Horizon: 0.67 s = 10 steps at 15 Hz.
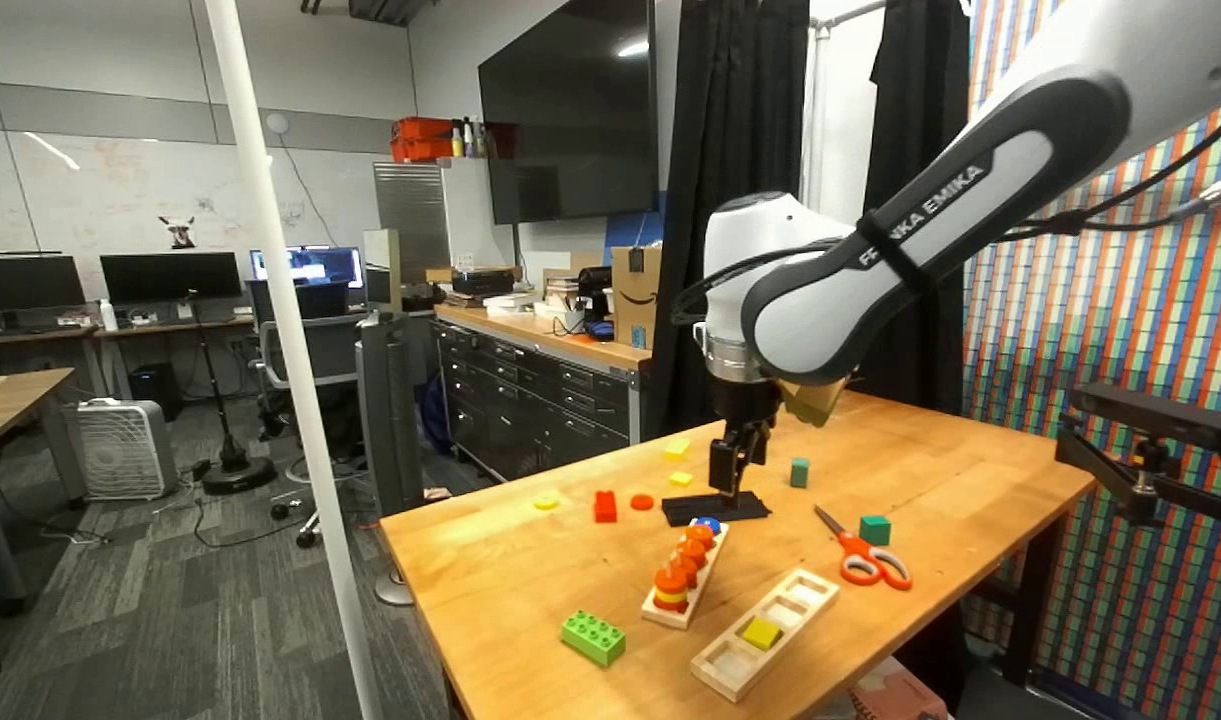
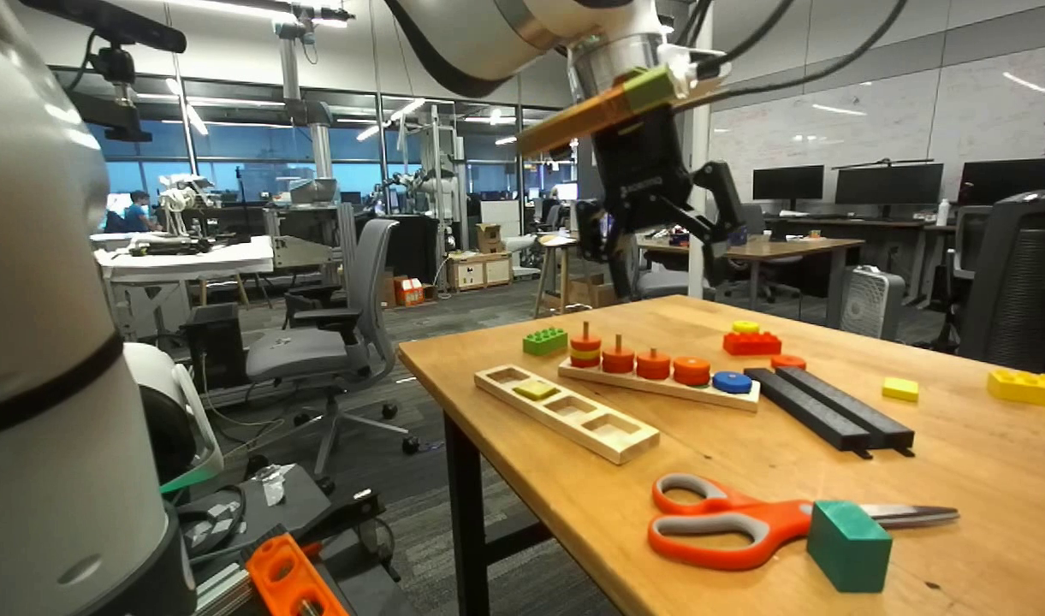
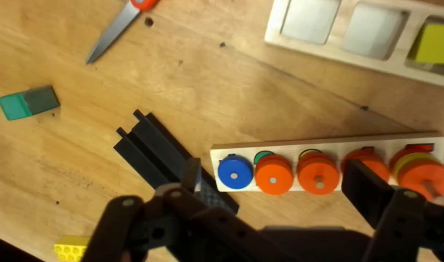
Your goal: Put the yellow square in its empty wooden pod
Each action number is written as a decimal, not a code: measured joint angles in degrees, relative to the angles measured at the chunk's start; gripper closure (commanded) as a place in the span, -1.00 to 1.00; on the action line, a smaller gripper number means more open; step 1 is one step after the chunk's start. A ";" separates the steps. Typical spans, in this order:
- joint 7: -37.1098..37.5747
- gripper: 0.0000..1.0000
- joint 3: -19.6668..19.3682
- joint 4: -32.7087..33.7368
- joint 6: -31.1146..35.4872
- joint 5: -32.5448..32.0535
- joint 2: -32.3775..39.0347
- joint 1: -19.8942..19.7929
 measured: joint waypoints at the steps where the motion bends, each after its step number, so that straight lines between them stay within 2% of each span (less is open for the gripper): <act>1: 0.00 -1.00 -0.65 1.44 3.14 -0.33 3.16 -0.79; 3: -0.05 -1.00 -2.47 4.81 8.50 0.88 9.06 -1.58; 5: -1.29 -1.00 -4.12 8.27 11.95 6.62 13.63 -1.63; 10: -4.55 -1.00 -5.01 17.23 13.44 20.30 22.27 -1.84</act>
